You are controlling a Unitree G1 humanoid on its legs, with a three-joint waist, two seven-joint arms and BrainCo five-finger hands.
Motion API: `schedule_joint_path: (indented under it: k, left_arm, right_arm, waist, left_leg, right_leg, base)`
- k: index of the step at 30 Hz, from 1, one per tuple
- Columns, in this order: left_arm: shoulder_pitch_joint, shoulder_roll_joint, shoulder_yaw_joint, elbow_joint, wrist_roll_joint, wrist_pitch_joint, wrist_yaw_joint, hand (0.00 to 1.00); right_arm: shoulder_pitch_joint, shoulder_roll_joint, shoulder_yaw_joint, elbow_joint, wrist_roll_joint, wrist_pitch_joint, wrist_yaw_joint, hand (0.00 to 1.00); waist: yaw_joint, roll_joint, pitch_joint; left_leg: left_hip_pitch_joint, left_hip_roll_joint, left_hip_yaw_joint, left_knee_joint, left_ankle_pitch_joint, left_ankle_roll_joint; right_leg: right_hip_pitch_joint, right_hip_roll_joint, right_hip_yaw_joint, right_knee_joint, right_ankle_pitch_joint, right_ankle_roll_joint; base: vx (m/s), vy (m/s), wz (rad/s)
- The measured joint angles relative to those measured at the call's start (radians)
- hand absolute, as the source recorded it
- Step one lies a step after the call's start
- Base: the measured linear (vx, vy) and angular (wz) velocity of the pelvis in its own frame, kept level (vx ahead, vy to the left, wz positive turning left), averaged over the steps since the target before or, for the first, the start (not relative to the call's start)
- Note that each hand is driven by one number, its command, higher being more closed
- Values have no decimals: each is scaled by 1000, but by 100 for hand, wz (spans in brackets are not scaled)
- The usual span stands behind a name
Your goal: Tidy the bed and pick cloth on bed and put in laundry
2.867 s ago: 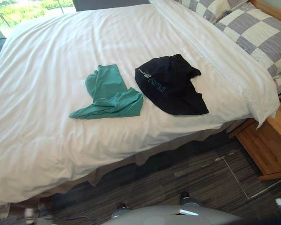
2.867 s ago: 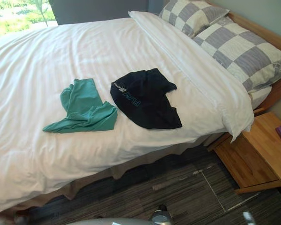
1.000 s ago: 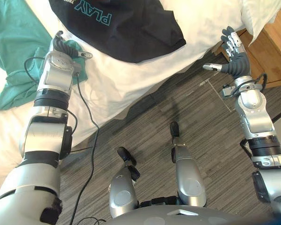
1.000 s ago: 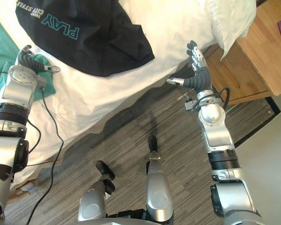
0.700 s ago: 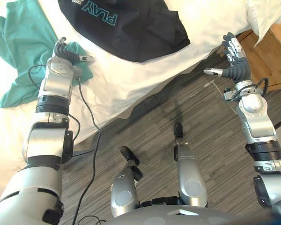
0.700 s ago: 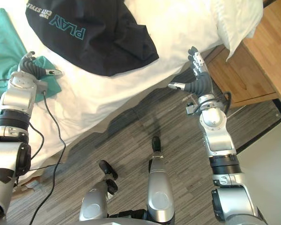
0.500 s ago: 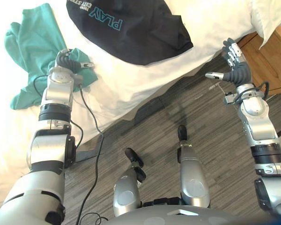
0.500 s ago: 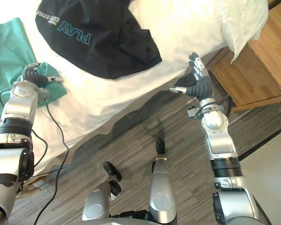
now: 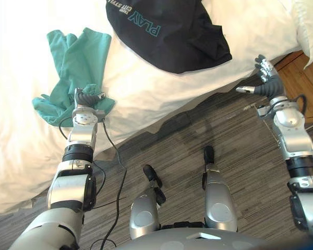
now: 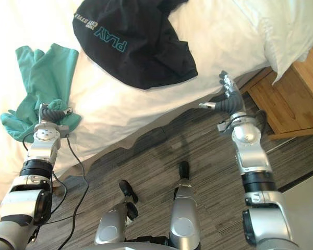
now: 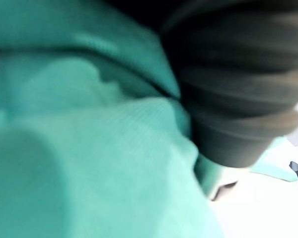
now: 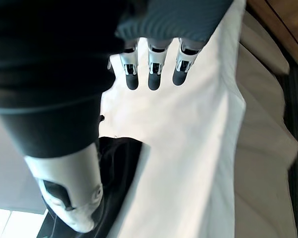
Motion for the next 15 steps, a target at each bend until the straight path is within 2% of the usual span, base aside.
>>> schedule_joint_path:
  k: [2, 5, 6, 8, 11, 12, 15]
  left_arm:
    - [12, -13, -18, -49, 1, -1, 1, 100]
    - [47, -14, -39, -115, 1, -2, -3, 100]
    - [66, -14, -54, -154, 0, -3, -15, 100]
    - [108, -16, -82, -223, -6, -4, -38, 100]
    - [209, -32, -112, -322, -12, -7, -70, 100]
    - [254, -48, -120, -353, -14, -7, -89, 100]
    - [382, -78, -159, -366, -21, 0, -135, 100]
  right_arm:
    - [-69, -49, 22, 36, -39, 4, 7, 0]
    - [-162, -94, 69, 79, -80, 18, 16, 0]
    - [-200, -121, 93, 99, -87, 20, 17, 0]
    - [-248, -168, 119, 131, -111, 23, 18, 0]
    - [-327, -225, 153, 181, -154, 40, 25, 0]
    - [-353, -254, 173, 195, -165, 40, 26, 0]
    - [-404, -290, 197, 248, -198, 41, 25, 0]
  waist:
    - [18, 1, 0]
    - [27, 3, -2]
    - [41, 5, -3]
    - [58, 20, -11]
    - [86, 55, -13]
    - [100, 76, -11]
    - [130, 114, -7]
  left_leg:
    - [-18, 0, -26, 2, 5, 5]
    - [-40, 0, -53, 8, 7, 8]
    - [-49, -1, -66, 9, 9, 9]
    - [-74, -2, -92, 13, 12, 10]
    - [-97, -8, -131, 12, 21, 15]
    - [-105, -11, -150, 12, 24, 14]
    - [-111, -21, -182, -7, 43, 20]
  right_leg:
    - [1, -2, -22, -4, 2, -1]
    - [2, -5, -44, -9, 2, -1]
    - [2, -6, -54, -15, 4, -2]
    - [3, -8, -77, -29, 8, -3]
    - [13, -13, -112, -40, 8, -3]
    - [16, -17, -127, -42, 8, -3]
    - [27, -23, -155, -51, 8, -3]
  base:
    - [18, -2, 26]
    - [22, 1, 25]
    - [33, 2, 27]
    - [37, 1, 32]
    - [49, 2, 34]
    - [52, 3, 34]
    - [39, 2, 27]
